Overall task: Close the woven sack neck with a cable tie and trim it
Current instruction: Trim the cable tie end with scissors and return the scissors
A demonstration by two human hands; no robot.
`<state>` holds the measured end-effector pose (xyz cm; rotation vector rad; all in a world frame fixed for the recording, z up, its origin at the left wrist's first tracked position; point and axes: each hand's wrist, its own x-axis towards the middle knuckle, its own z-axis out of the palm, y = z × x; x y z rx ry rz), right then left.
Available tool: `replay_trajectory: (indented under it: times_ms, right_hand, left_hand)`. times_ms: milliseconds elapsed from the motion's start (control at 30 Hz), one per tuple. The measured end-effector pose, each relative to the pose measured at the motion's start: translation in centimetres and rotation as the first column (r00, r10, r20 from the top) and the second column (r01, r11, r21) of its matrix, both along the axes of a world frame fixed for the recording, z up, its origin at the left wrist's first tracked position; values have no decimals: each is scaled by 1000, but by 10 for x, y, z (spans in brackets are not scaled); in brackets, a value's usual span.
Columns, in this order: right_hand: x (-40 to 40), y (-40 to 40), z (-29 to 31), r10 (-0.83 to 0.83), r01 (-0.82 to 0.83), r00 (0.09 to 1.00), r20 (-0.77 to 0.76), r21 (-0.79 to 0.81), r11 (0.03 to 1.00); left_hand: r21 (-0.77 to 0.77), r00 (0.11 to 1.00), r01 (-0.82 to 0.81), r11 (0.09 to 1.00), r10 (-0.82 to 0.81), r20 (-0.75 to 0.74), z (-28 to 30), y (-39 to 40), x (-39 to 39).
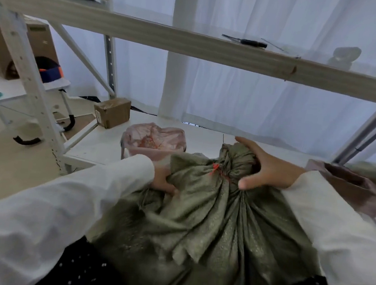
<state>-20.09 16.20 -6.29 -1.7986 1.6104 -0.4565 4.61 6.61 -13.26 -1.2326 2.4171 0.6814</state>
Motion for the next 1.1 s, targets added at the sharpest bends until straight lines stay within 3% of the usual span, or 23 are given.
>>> replay_trajectory:
  times_ms: [67,167,300,467,567,633,733,800,900,1000,1100]
  right_hand:
    - [-3,-1,-19,-122,82,962,-243,-168,982]
    - [8,-4,-39,-272,150,928,-254,-414,898]
    - [16,4,-17,-416,386,907,60,-510,769]
    - [-4,20,33,-532,666,737,417,-582,467]
    - [-13,36,57,-543,649,726,421,-680,341]
    - [-26,45,64,-590,585,749,302,-719,375]
    - [-76,51,52,-645,534,762,53,-615,580]
    - [-123,58,20,-719,643,695,-18,-431,632]
    - [-132,79,-10,-839,800,544,-31,-281,530]
    - [-120,81,-11,-917,894,394,63,-258,366]
    - [-110,64,-13,-932,898,357,68,-298,323]
  left_hand:
    - [-128,999,-21,992,17,-34,-2,-10,-2]
    - [-169,997,-34,985,21,-77,1,-17,-5]
    - [-115,971,-100,988,72,-227,2,-12,-15]
    - [6,915,-141,990,132,-382,37,11,-44]
    - [-173,936,-93,980,27,-351,49,23,-45]
    - [-190,928,-131,973,53,-369,39,20,-59]
    - [-62,938,79,995,-95,-332,37,28,-70]
    - [-56,954,118,991,-129,-272,25,19,-71]
    - [-77,981,134,988,-143,-133,8,5,-66]
    - [-46,985,121,992,-126,-114,1,0,-63]
    - [-21,979,179,984,-180,-95,-9,7,-76]
